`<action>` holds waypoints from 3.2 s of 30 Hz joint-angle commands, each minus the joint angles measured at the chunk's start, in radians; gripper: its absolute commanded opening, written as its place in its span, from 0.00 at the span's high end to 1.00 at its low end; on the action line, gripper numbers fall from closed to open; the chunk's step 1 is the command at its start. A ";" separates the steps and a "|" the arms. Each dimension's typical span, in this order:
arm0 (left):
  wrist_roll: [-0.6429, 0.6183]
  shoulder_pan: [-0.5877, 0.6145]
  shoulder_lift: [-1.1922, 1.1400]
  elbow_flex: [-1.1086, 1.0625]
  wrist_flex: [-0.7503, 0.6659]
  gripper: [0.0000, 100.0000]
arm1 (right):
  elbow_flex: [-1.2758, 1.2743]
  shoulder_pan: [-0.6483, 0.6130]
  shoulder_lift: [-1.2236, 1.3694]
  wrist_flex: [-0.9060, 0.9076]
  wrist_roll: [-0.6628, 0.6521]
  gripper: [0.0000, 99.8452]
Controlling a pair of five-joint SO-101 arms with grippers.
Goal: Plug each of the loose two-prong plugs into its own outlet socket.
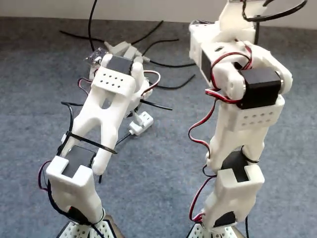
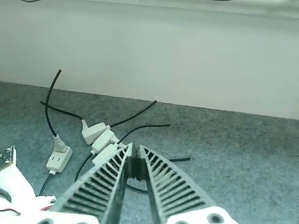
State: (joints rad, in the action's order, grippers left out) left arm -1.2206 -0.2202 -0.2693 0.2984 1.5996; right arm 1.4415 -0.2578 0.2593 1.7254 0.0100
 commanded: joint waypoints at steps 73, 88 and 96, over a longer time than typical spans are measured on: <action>0.362 0.019 -0.004 -0.163 -0.331 0.99 | 0.071 0.062 -0.082 0.035 0.008 0.99; 0.376 -0.096 -0.001 -0.326 -0.411 0.99 | 0.071 0.062 -0.082 0.035 0.005 0.99; 0.437 -0.120 -0.001 -0.328 -0.368 0.99 | 0.071 0.062 -0.082 0.035 0.005 0.99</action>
State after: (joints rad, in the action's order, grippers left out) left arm -0.8002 -0.3092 -0.2631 -0.0100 1.2037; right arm 1.4845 -0.2056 0.2194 1.7254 0.0100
